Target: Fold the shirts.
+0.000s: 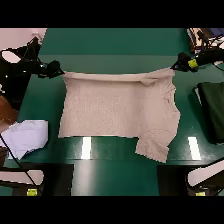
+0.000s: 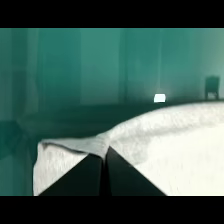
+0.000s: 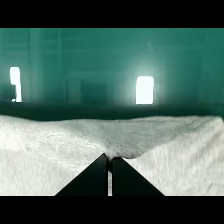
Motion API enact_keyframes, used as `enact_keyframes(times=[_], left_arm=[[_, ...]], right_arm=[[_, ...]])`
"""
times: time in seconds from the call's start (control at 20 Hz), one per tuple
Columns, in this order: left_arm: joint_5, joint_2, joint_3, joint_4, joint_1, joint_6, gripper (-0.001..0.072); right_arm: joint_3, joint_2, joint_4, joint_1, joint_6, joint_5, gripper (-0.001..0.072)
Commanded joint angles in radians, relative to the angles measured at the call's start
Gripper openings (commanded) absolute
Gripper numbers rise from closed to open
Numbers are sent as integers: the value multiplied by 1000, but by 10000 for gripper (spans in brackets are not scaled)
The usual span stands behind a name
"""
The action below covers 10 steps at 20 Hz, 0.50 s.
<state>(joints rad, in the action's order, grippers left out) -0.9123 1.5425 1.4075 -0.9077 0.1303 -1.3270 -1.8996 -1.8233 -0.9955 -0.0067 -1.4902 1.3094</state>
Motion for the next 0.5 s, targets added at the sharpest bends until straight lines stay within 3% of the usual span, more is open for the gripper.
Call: enact_keyframes(times=[0.0,0.2,0.45], left_arm=[[22,22,0,16,8,27,22],[-196,23,-6,-158,12,17,20],[-209,23,-111,-195,12,18,21]], right_arm=[[-65,-47,-5,10,34,-20,11],[24,13,-171,30,45,74,10],[264,99,-205,36,45,42,11]])
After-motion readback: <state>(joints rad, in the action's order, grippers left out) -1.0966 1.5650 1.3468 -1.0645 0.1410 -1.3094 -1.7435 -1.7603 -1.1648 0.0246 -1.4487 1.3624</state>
